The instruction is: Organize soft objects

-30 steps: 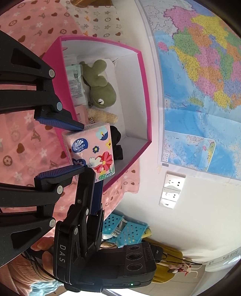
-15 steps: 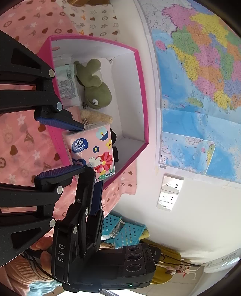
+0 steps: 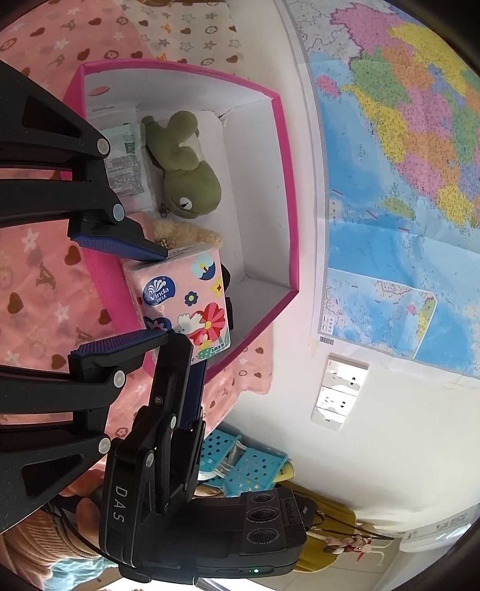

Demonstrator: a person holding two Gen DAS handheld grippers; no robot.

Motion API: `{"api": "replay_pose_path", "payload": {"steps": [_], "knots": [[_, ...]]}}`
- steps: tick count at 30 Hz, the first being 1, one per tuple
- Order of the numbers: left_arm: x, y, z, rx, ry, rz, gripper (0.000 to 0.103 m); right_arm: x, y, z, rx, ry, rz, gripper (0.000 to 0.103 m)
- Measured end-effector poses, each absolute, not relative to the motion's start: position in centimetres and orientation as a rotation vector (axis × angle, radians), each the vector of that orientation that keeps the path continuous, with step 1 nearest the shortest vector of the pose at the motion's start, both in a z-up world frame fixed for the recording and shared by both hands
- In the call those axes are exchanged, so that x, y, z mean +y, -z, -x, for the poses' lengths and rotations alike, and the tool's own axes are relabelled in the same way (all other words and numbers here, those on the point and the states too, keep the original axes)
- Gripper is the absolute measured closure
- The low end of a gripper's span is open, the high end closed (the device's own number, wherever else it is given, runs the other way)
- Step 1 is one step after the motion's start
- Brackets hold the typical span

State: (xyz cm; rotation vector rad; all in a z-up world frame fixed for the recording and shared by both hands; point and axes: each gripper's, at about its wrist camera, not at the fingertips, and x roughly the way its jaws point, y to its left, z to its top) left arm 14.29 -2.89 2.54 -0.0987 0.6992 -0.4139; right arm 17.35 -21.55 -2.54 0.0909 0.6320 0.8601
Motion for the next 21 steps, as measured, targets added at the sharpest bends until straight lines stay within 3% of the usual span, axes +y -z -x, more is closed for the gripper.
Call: {"api": "replay_pose_path", "payload": {"steps": [21], "knots": [[-2.7, -1.2, -16.6, 0.738, 0.396, 0.121, 0.066, -20.8, 2.9, -19.3, 0.657, -0.827, -0.076, 0.066]]}}
